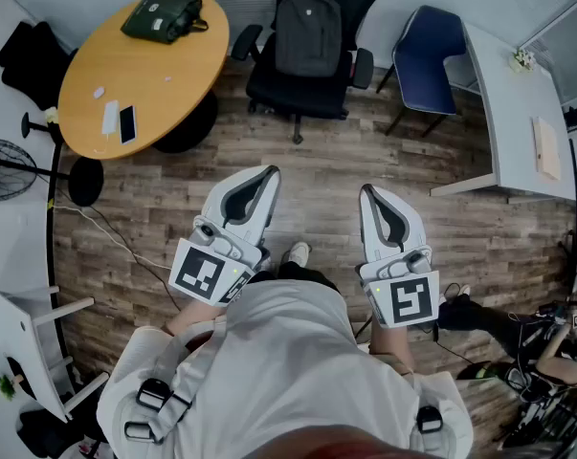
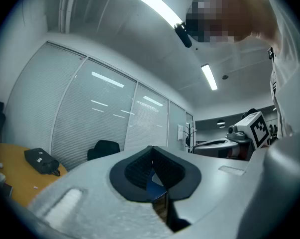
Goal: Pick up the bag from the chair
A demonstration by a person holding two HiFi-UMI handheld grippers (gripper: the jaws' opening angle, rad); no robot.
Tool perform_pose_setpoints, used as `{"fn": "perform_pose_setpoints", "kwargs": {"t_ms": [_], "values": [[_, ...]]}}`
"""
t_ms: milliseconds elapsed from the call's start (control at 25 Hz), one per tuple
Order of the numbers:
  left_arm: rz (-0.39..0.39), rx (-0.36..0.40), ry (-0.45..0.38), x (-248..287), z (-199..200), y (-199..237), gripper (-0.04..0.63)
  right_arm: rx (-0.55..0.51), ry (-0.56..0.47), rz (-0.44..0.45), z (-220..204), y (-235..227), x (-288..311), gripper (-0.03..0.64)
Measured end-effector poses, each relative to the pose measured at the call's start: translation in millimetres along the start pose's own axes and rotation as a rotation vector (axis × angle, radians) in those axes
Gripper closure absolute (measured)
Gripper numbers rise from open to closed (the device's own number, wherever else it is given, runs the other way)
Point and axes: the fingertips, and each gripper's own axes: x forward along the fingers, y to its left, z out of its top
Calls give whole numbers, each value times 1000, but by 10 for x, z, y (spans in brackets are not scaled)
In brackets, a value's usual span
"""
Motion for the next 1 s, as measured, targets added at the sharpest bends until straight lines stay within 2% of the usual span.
{"fn": "perform_pose_setpoints", "kwargs": {"t_ms": [200, 560, 1000], "values": [[13, 9, 6, 9, -41, -159, 591, 45, -20, 17, -64, -62, -162, 614], [32, -26, 41, 153, -249, -219, 591, 37, 15, 44, -233, -266, -179, 614], [12, -22, 18, 558, -239, 76, 591, 26, 19, 53, -259, -493, 259, 614]]}}
